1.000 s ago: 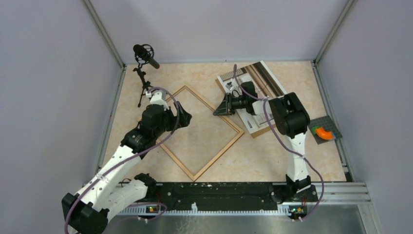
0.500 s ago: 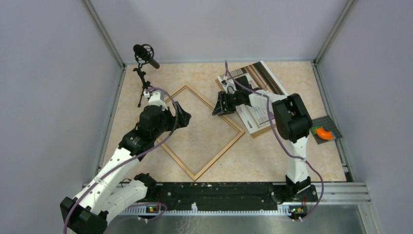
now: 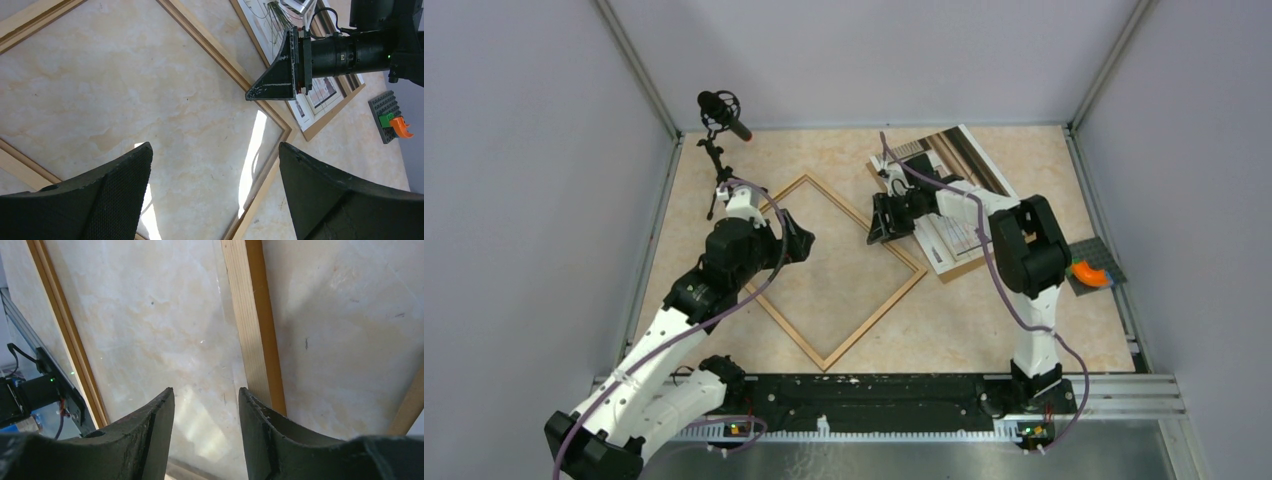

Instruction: Put the photo into the frame

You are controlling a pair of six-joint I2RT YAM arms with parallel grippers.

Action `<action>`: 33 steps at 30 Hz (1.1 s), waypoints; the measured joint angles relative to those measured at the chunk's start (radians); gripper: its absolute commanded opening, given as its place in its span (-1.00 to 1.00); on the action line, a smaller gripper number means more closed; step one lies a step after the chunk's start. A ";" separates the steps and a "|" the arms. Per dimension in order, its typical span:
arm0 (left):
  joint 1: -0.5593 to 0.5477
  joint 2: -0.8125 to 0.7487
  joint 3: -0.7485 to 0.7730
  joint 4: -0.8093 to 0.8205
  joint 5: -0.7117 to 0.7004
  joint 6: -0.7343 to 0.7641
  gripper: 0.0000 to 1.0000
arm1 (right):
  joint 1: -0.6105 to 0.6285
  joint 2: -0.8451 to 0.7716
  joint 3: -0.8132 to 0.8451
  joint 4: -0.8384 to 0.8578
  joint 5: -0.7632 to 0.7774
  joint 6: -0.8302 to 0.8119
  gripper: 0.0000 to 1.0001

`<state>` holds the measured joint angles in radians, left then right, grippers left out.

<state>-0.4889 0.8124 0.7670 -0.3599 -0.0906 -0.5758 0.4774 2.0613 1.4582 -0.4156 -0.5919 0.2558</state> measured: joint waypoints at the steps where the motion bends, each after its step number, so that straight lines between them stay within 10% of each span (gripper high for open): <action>1: 0.000 0.000 0.000 0.000 0.000 0.000 0.97 | 0.000 -0.003 -0.006 -0.001 0.000 -0.002 -0.01; 13: 0.000 0.002 0.000 -0.008 -0.001 0.004 0.97 | 0.004 -0.093 -0.065 -0.053 0.065 -0.042 0.36; 21: 0.000 0.004 0.007 -0.034 -0.013 0.019 0.97 | 0.010 -0.164 -0.075 -0.118 0.273 -0.091 0.38; 33: 0.000 0.054 0.068 -0.117 -0.108 -0.018 0.97 | 0.016 -0.201 -0.167 0.062 0.178 -0.058 0.22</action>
<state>-0.4889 0.8665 0.8349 -0.4767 -0.1989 -0.5934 0.4934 1.8606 1.2907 -0.3538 -0.4137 0.1974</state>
